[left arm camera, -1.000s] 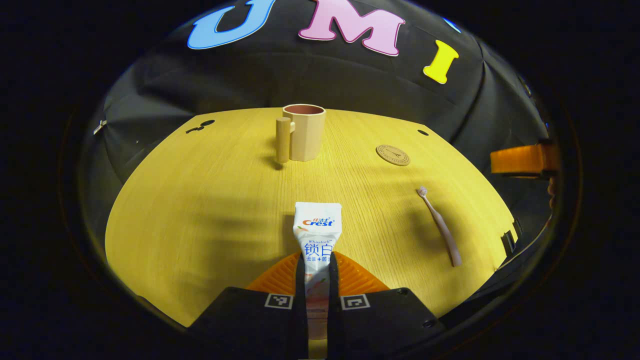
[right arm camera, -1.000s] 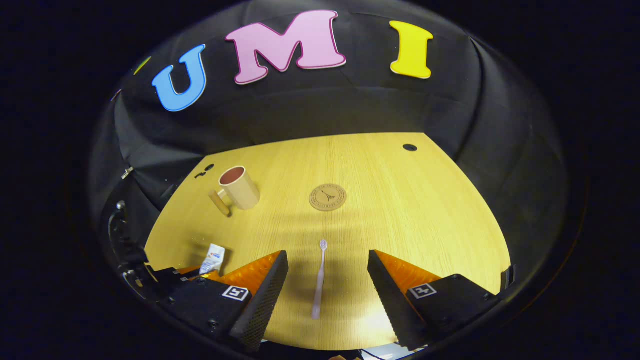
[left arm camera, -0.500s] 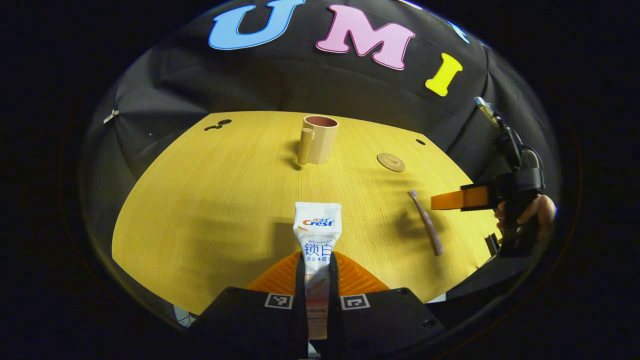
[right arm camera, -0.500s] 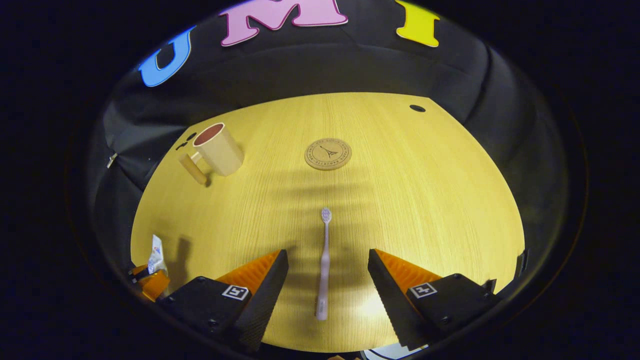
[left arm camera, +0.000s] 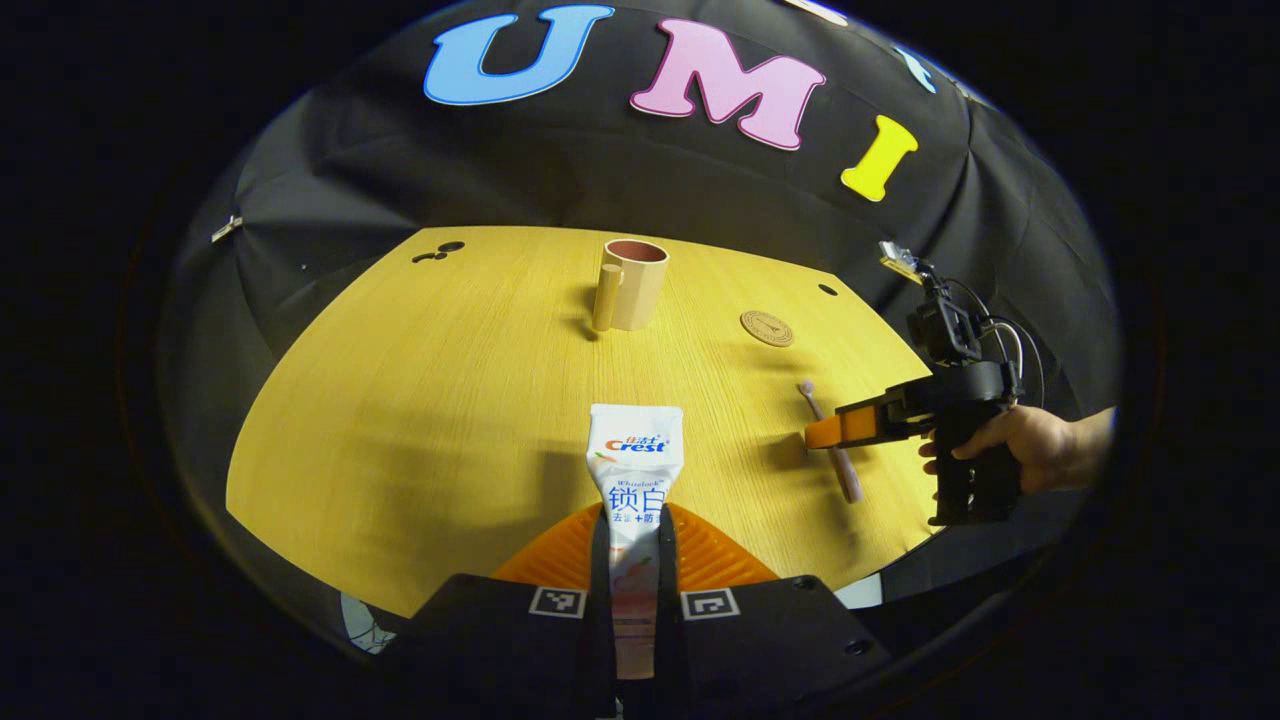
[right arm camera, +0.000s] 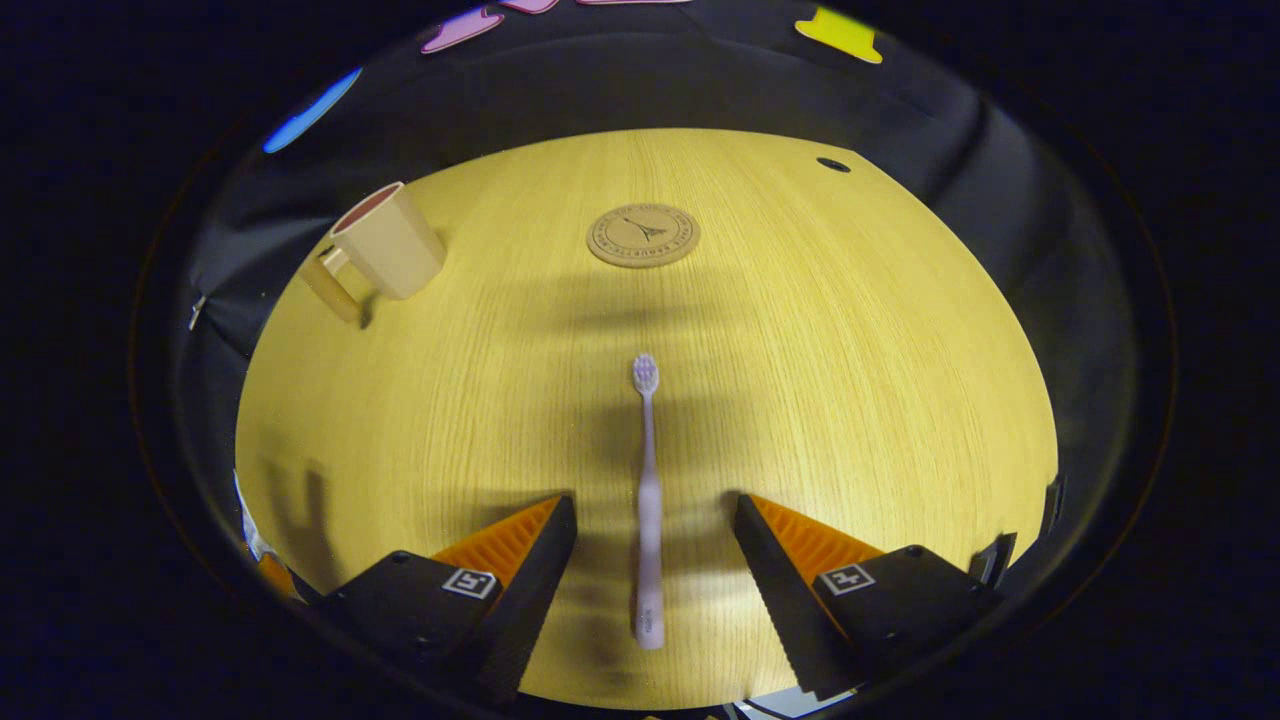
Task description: Put the toothbrush and toothpaste on the desktop into the cup, then pick up the cup and place it on the coaster on the desktop.
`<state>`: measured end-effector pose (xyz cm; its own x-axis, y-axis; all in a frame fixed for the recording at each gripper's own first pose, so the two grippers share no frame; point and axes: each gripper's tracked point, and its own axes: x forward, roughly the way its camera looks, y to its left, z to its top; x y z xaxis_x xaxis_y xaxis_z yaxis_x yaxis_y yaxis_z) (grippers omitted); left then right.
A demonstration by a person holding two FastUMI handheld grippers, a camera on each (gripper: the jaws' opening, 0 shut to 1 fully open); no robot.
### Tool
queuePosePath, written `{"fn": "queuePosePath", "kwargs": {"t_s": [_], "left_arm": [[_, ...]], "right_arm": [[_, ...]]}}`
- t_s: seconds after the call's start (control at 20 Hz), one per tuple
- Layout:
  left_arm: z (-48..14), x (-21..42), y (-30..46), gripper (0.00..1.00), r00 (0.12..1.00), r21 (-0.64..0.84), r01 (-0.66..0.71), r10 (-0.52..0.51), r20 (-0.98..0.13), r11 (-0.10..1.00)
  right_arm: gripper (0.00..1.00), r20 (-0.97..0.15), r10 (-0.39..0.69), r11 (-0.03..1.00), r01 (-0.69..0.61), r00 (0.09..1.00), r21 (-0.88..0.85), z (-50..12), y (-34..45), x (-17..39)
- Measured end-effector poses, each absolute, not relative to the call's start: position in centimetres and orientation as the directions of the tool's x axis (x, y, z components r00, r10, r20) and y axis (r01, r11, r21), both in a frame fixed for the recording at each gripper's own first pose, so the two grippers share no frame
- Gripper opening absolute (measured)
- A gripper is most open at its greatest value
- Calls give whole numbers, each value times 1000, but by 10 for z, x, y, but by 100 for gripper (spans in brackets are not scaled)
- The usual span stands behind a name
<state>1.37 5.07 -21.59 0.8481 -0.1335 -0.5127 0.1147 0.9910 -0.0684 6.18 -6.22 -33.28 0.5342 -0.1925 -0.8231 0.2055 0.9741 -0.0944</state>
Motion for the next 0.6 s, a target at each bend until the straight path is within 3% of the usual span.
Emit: {"fn": "queuePosePath", "kwargs": {"t_s": [0.15, 0.2, 0.25, 0.3, 0.35, 0.4, 0.45, 0.6], "left_arm": [[-207, 15, 48, 20, 854, -97, 103, -138, -501, 990], [-204, 16, 47, 20, 857, -100, 104, -140, -496, 990], [-202, 16, 47, 20, 860, -96, 107, -141, -491, 990], [-200, 17, 47, 20, 862, -90, 110, -140, -488, 990], [-200, 18, 47, 20, 862, -85, 112, -139, -487, 990], [-200, 18, 47, 20, 861, -85, 112, -139, -489, 990], [-201, 18, 48, 20, 860, -93, 108, -139, -490, 990], [-202, 19, 47, 20, 860, -112, 91, -135, -493, 989]], "right_arm": [[94, -824, -194, 974, 207, 532, -96, -335, -54, 60], [81, -827, -186, 977, 192, 531, -96, -335, -50, 62], [75, -831, -180, 979, 177, 526, -99, -335, -46, 61], [55, -836, -173, 981, 162, 521, -102, -336, -42, 61], [47, -836, -168, 983, 149, 522, -105, -335, -39, 62], [24, -837, -168, 984, 143, 520, -108, -336, -38, 61], [16, -833, -164, 985, 133, 528, -109, -339, -38, 63], [10, -839, -126, 992, 58, 529, -112, -337, -34, 60]]}}
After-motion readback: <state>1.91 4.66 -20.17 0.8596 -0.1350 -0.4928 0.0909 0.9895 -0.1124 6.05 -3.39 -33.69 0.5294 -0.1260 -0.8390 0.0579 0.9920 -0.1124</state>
